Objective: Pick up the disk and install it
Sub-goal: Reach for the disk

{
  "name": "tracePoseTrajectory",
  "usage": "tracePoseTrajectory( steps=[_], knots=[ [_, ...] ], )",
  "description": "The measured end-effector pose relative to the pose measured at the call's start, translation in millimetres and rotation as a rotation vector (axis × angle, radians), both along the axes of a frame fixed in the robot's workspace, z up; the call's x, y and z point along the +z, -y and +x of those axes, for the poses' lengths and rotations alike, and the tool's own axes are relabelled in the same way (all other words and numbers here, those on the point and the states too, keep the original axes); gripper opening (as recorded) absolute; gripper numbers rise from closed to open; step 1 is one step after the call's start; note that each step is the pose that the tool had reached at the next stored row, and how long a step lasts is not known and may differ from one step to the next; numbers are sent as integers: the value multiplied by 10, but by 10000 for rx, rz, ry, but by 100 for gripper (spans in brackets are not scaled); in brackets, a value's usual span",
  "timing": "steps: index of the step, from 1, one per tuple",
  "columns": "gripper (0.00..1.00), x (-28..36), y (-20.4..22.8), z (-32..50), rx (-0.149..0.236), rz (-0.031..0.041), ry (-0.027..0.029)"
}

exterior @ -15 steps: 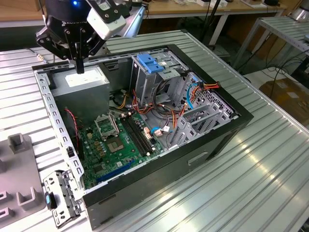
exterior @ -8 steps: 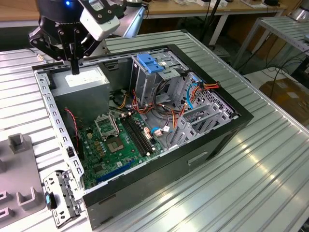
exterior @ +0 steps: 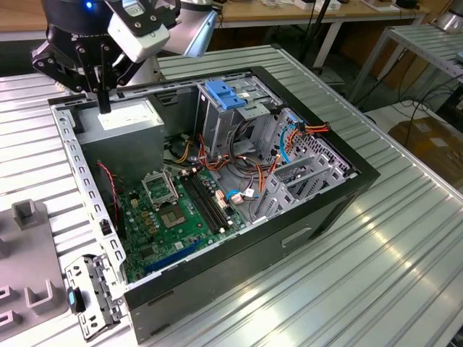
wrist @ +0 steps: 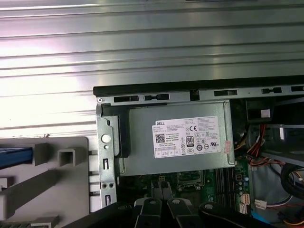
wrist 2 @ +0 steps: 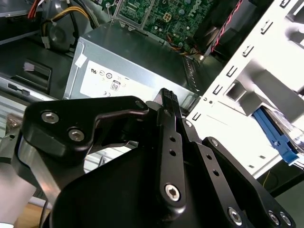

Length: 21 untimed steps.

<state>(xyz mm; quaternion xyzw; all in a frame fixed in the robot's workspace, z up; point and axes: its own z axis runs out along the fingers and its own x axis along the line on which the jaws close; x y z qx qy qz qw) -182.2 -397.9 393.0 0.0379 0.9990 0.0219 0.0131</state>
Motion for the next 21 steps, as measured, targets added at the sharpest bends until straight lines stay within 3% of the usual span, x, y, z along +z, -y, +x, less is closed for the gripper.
tracePoseTrajectory(
  steps=[6,10,21],
  knots=[
    [11,0,-1,-59,0,0,0],
    [11,0,-6,-160,0,0,0],
    [11,0,-46,-324,0,2,-1]
  ],
)
